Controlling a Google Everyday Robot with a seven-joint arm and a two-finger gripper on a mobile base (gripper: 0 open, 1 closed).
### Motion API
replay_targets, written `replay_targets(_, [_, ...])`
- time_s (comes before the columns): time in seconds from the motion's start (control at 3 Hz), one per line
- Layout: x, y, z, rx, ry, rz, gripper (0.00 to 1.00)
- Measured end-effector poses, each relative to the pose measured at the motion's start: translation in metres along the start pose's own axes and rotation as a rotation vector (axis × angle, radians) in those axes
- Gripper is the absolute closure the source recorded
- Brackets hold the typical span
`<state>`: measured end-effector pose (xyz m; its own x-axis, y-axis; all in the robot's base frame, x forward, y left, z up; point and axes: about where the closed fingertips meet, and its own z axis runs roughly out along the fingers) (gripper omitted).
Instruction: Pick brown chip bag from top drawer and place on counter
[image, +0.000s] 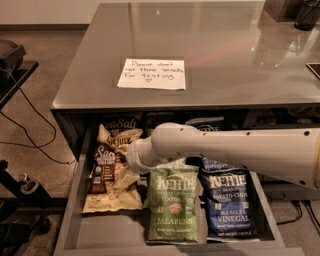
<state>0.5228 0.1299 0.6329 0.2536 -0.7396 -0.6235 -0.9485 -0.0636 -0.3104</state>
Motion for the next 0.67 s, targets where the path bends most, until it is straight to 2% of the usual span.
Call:
replay_targets(0.33, [-0.0039,-0.0019,-0.0044,0.0,0.0,0.0,0.87])
replay_targets(0.67, [-0.0069,-0.0033,-0.0079,0.0,0.0,0.0,1.0])
